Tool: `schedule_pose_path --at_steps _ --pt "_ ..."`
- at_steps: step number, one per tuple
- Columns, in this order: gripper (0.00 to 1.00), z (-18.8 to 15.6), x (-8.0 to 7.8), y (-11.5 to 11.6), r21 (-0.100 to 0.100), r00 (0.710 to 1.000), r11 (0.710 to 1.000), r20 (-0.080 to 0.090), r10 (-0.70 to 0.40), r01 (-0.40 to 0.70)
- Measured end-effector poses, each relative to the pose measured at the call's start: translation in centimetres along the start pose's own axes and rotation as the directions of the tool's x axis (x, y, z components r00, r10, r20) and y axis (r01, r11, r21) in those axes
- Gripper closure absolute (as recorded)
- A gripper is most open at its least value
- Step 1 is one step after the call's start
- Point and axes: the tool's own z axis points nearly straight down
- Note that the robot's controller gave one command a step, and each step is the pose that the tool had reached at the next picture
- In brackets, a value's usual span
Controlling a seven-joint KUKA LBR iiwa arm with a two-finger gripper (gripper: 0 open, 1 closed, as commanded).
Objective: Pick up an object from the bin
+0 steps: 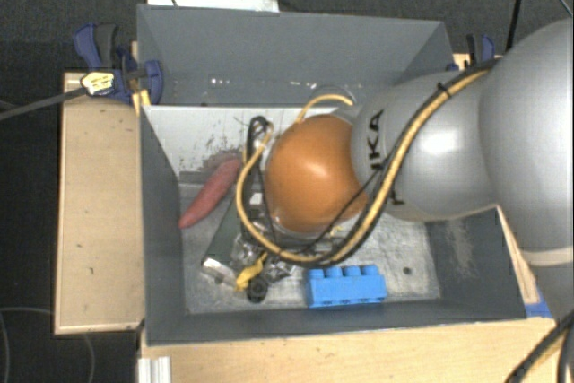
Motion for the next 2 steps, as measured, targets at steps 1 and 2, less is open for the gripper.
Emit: schedule_pose_path --at_steps 1,2 --pt "1.0 0.0 0.0 0.0 0.0 1.0 1.0 0.0 0.001 -0.001" --pt "1.0 -13.6 -0.9 -0.2 -0.013 0.999 0.999 -0.022 0.029 -0.03"
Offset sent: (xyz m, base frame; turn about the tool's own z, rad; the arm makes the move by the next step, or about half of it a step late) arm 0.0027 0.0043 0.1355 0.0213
